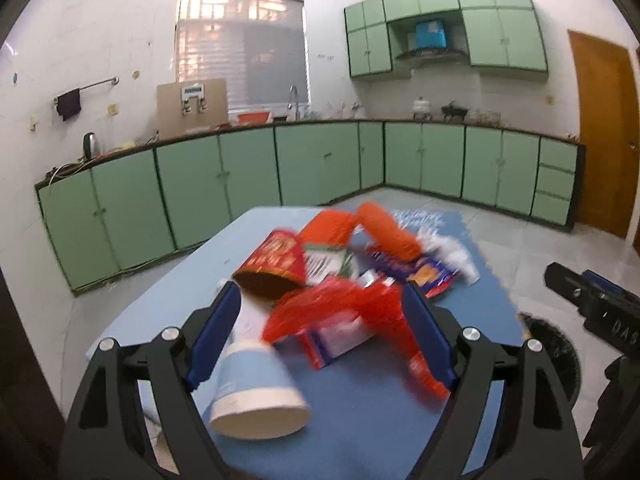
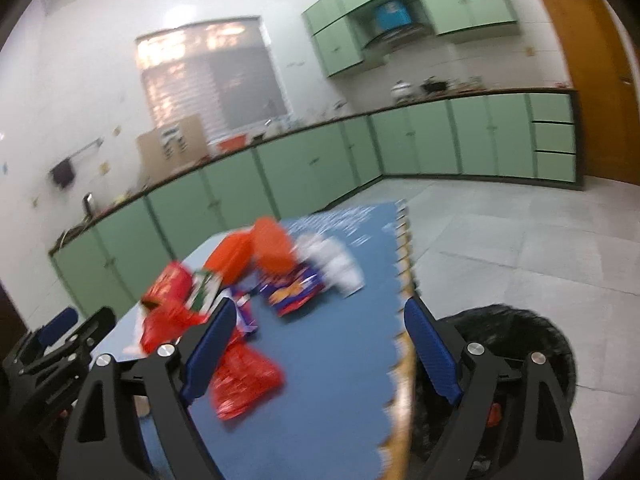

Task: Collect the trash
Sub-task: 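Grasp the red plastic bag with the right gripper while the left gripper grasps the white paper cup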

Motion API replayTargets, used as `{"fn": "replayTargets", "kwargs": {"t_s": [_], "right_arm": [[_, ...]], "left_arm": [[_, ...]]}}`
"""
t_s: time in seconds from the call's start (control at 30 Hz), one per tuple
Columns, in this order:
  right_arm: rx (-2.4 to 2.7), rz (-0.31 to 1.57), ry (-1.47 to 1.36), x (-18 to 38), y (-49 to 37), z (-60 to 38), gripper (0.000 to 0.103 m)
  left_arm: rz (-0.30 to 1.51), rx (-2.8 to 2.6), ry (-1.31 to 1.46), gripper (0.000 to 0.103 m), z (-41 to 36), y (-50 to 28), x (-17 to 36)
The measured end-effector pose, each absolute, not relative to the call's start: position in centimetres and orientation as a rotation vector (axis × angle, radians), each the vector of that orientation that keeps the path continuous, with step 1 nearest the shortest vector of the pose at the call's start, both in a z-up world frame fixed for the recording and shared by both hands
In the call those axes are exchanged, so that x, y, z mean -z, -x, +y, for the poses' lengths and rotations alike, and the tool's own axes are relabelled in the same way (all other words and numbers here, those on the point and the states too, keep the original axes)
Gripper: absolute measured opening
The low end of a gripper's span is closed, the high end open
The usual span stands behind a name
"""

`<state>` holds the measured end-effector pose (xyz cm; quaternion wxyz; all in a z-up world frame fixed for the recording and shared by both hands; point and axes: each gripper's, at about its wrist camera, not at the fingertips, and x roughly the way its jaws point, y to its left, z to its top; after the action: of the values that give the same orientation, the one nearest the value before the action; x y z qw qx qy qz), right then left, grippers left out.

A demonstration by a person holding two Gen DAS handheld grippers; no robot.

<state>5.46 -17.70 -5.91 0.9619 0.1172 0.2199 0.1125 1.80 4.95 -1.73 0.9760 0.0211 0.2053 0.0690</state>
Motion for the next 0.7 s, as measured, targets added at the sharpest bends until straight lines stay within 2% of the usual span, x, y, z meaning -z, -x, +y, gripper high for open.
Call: {"fn": "replayTargets", "kwargs": {"t_s": [0.23,0.4,0.5,0.63,0.67,0.7], "right_arm": [[-0.320,0.558,-0.149,8.8,-6.5,-12.6,0.082],[-0.315,0.583,-0.125,9.8,-7.0,-10.9,0.081],[-0.298,0.602,-0.126,10.4,-7.4,-10.4,0.081],[-0.287,0.638,-0.101,11.5,-8.3,-9.3,0.081],[-0.286,0.650,-0.097,11.7,-8.5,-9.1,0.077],[-0.288,0.659,-0.097,11.9,-8.8,-9.0,0.068]], "left_arm": [[0.520,-0.153,-0.026,0.080,7.4,-1.6,4.0],[0.528,-0.139,-0.013,0.079,7.9,-1.4,5.4],[0.553,-0.135,-0.004,0.074,8.1,-1.6,6.5],[0.588,-0.150,0.034,0.073,9.2,-2.2,7.8],[0.596,-0.155,0.042,0.073,9.4,-2.3,8.1],[0.598,-0.167,0.048,0.073,9.7,-2.3,8.3]]}}
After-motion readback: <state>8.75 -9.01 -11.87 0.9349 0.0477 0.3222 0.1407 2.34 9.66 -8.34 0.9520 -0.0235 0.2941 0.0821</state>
